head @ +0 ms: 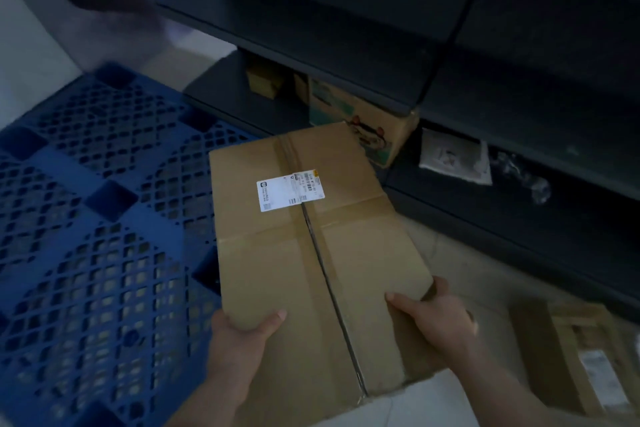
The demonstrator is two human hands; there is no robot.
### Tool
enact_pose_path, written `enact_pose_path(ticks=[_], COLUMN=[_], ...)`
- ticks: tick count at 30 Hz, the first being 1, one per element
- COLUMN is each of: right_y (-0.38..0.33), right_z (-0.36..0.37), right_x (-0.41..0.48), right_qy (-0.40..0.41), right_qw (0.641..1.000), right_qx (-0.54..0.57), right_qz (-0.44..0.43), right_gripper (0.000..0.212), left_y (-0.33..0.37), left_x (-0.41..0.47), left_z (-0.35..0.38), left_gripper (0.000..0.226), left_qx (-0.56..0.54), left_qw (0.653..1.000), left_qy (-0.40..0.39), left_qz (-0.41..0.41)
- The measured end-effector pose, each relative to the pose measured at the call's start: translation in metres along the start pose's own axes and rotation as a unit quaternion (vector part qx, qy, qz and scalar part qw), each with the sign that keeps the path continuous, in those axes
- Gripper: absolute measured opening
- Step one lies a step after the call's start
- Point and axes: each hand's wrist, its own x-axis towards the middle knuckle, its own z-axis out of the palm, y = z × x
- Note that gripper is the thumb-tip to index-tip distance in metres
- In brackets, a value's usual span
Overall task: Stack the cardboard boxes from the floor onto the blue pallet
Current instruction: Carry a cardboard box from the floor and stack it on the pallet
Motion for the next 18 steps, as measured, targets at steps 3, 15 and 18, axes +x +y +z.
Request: enact_pose_path(ticks=[3,15,18], right_y=[-0.045,-0.209,-0.237], right_z=[0.004,0.04,0.049], right_x=[0.017,0.112,0.148], right_qy=[-0.011,-0.082,-0.101], right_qw=[0.999,0.99,0.986], right_qx=[-0.017,-0.067,-0.086], right_qz=[-0.028,-0.097,-0.099], right_gripper=[0.089,0.102,0.101], left_y=[0.018,0.093,0.106], left_x=[0.017,0.123,0.154], left_z=[-0.016,-0.041,-0.034], left_gripper=[0.103,0.133,0.119], left_qx=[-0.025,-0.1,-0.125], left_qw=[0.999,0.986,0.982], left_qy=[0.032,0.1,0.099], left_qz=[-0.013,-0.089,-0.097])
